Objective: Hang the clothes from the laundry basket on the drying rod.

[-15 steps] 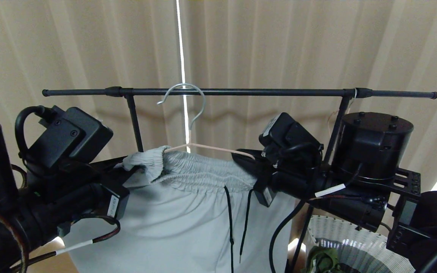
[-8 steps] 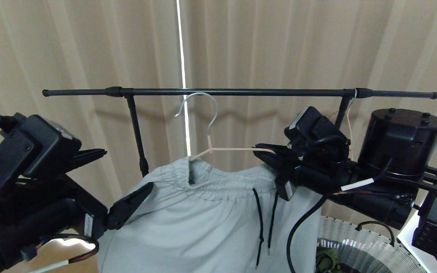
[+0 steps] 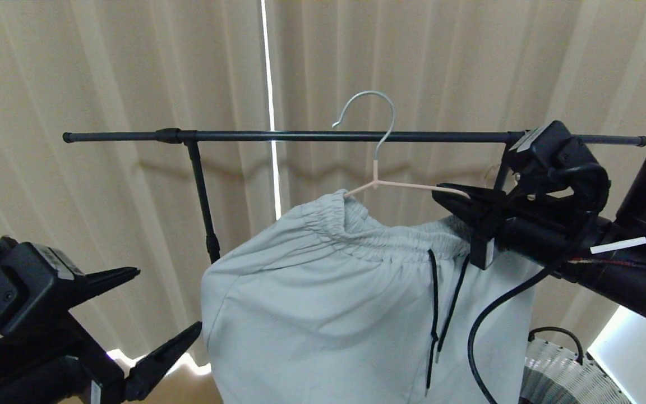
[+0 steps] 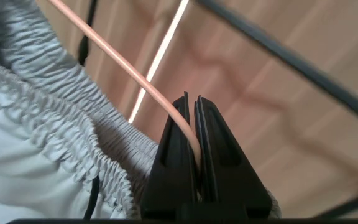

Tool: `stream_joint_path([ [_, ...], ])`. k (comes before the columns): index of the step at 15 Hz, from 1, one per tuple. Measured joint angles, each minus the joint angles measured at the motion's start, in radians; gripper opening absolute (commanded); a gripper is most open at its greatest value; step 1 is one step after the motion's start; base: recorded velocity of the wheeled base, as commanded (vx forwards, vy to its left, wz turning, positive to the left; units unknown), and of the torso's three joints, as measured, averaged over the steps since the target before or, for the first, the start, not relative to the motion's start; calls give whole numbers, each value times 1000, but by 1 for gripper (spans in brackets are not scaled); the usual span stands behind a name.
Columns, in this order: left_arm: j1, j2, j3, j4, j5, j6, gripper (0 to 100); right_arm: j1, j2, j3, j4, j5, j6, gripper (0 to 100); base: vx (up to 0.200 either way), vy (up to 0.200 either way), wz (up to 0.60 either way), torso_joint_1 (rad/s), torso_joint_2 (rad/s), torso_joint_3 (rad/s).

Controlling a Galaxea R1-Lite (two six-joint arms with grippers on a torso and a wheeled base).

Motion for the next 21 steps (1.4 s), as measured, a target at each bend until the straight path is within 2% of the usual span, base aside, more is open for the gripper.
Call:
stream_joint_path([
  [3,24,36,12,-2,-37,-8,100,-6,-36,-3,0,3,21,0,0,0,0,0,0,0],
  [5,35,79,7,-6,-69,-66,100,-6,-58,-3,0,7,38,0,0,0,0,0,0,0],
  [6,37,97,1,-11,-91,-90,100,-7,-69,-1,1,28,40,0,0,0,0,0,0,0],
  [9,42,131,-20,-12,-96,-96,100,-6,-95,2,4,70,40,0,0,0,0,0,0,0],
  [10,43,138,-29,-13,-96,-96,0,-6,-101,2,4,70,40,0,0,0,0,0,0,0],
  [15,58,155,-32,-13,-90,-77,0,-11,-108,0,4,62,40,0,0,0,0,0,0,0],
  [16,83,154,-24,-13,-88,-60,0,-20,-108,0,5,60,39,0,0,0,0,0,0,0],
  [20,256,127,16,-14,-87,95,0,-81,-105,0,9,61,39,0,0,0,0,0,0,0],
  [21,276,117,22,-15,-88,103,0,-85,-104,0,9,62,39,0,0,0,0,0,0,0],
])
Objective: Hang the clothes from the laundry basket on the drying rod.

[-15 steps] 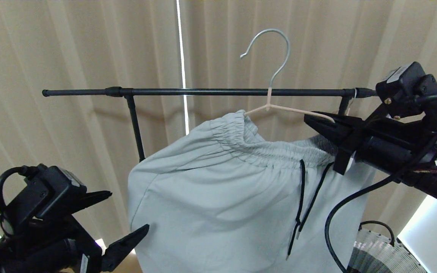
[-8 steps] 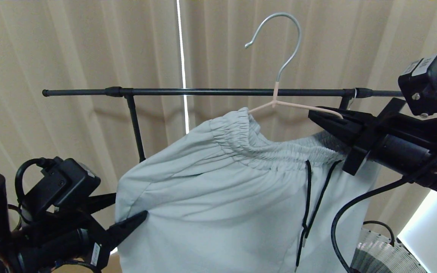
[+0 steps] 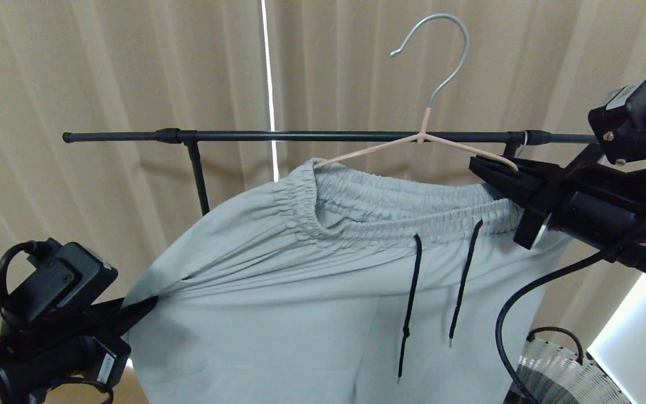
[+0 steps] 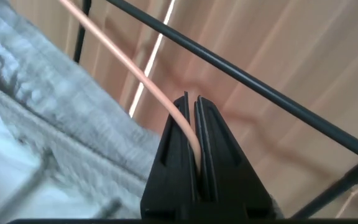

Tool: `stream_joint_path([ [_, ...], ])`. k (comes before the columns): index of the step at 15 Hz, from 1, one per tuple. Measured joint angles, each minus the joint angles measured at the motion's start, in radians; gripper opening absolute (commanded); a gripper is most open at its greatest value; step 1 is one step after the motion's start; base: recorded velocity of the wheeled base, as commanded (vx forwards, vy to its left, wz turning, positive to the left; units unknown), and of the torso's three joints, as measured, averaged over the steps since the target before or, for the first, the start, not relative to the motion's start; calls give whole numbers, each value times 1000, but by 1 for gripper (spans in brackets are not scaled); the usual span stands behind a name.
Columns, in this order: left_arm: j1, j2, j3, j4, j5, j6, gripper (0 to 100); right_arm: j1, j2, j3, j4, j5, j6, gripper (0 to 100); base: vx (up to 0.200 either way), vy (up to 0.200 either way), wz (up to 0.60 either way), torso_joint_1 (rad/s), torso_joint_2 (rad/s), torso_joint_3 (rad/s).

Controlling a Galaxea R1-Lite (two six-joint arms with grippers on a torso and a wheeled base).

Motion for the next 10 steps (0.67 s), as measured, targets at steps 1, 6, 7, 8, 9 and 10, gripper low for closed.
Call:
stream_joint_path([
  [1,9,-9,4,1,-1,-3,0,-1,3,0,0,0,0,0,0,0,0,0,0,0],
  [6,7,-46,9,3,-1,-8,100,-2,12,0,1,-5,-1,0,0,0,0,0,0,0],
  [7,7,-56,9,3,-1,-9,100,-2,13,0,29,-14,-1,0,0,0,0,0,0,0],
  [8,9,-72,9,4,-1,-10,100,-2,11,1,76,-41,-1,0,0,0,0,0,0,0],
  [9,12,-89,9,3,-1,-13,100,-3,9,1,107,-65,0,0,0,0,0,0,0,0],
  [10,16,-108,11,3,-1,-22,100,-3,5,1,131,-96,0,0,0,0,0,0,0,0],
])
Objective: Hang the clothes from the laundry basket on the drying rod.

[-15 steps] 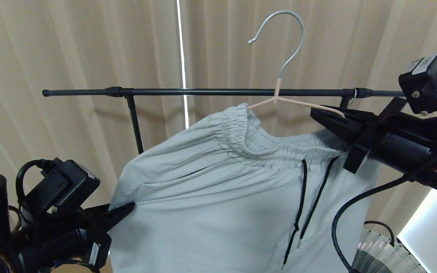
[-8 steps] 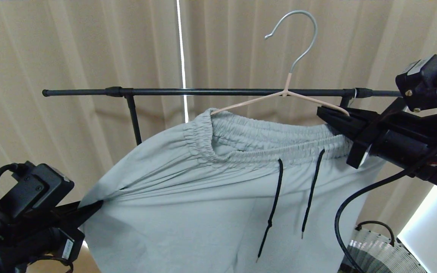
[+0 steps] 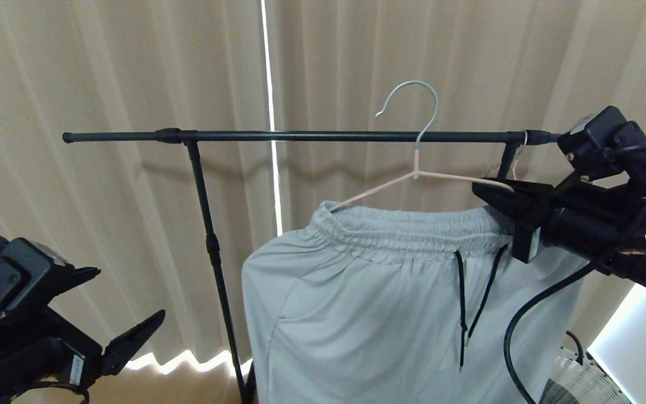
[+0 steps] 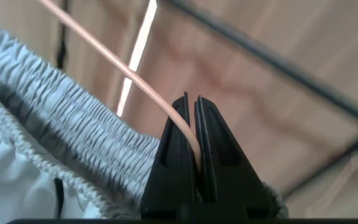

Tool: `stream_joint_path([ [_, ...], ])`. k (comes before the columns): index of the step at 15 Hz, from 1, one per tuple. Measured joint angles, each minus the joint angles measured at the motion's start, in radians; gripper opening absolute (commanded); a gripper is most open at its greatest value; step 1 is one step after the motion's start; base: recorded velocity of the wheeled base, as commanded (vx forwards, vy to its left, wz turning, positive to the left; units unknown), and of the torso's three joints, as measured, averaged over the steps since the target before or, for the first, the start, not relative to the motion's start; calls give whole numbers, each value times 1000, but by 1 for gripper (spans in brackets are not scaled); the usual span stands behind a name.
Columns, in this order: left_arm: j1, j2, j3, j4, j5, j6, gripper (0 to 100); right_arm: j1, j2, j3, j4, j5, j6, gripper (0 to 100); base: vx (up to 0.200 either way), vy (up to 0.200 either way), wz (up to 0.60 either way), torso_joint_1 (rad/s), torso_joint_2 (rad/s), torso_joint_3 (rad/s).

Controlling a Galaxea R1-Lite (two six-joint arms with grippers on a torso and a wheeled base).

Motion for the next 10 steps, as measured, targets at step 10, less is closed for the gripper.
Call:
stream_joint_path([
  [10,90,-353,147,6,-1,-89,100,-98,-50,131,94,-318,77,0,0,0,0,0,0,0],
])
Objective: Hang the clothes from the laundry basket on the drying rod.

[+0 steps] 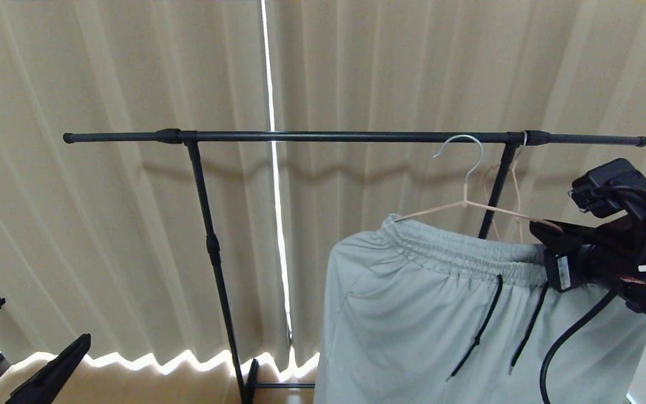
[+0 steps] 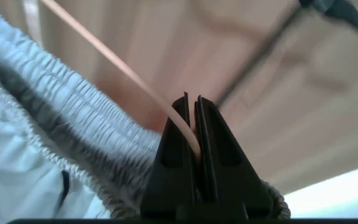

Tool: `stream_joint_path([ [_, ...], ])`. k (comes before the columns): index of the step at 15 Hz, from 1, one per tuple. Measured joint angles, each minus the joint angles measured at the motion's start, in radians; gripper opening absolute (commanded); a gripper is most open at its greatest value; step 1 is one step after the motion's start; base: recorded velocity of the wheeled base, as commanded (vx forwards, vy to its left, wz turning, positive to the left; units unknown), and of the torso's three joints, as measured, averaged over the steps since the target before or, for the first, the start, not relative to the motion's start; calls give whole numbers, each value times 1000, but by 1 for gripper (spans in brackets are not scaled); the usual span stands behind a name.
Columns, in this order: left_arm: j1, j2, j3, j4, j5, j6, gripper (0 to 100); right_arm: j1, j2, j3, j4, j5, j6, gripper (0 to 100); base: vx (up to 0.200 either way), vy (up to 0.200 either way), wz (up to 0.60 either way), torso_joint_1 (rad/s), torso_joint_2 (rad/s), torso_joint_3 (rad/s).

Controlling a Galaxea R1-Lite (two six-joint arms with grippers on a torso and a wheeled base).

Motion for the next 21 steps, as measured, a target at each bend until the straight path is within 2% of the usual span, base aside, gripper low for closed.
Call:
stream_joint_path([
  [3,4,4,-1,3,3,-1,100,-13,0,17,-5,-37,51,0,0,0,0,0,0,0],
  [10,6,13,-5,2,4,-1,100,-13,6,10,-7,-37,56,0,0,0,0,0,0,0],
  [21,5,11,-3,2,2,-2,100,0,48,-25,-12,-38,56,0,200,0,0,-1,1,2],
])
